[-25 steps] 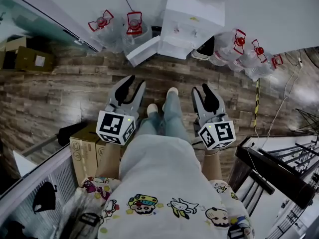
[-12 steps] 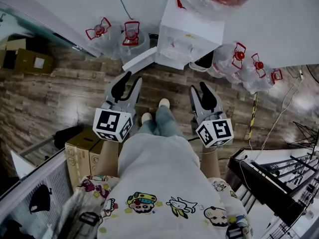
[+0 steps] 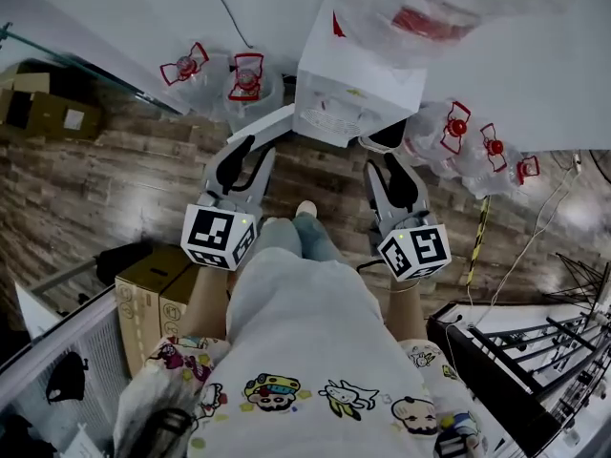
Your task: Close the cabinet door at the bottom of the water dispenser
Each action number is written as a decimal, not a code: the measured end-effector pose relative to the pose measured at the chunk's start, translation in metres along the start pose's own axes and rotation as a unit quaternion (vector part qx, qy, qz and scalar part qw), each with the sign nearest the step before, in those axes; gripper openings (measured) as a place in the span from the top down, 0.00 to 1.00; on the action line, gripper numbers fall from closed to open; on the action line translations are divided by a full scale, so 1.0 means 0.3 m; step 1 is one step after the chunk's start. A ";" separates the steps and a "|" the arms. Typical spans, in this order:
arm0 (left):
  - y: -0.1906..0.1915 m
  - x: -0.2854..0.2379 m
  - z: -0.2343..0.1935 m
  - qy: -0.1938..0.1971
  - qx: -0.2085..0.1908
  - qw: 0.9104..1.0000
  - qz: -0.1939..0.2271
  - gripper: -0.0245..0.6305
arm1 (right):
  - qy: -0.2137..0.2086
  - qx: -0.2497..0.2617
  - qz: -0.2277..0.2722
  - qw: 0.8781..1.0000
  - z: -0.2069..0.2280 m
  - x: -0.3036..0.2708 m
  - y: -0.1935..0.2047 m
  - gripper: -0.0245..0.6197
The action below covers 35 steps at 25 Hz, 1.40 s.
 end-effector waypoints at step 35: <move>0.719 -0.204 -0.671 -0.068 0.021 0.989 -0.130 0.71 | -0.037 -0.057 -0.113 0.991 -0.183 -0.556 0.631 0.75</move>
Point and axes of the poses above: the fingertips, and each gripper's own axes: x backward along the fingers, z to its right, y out of its underside, the point moved 9 cm from there along x, backward along the fingers, and after that the axes turned 7 degrees about x, right-handed, at the moved point
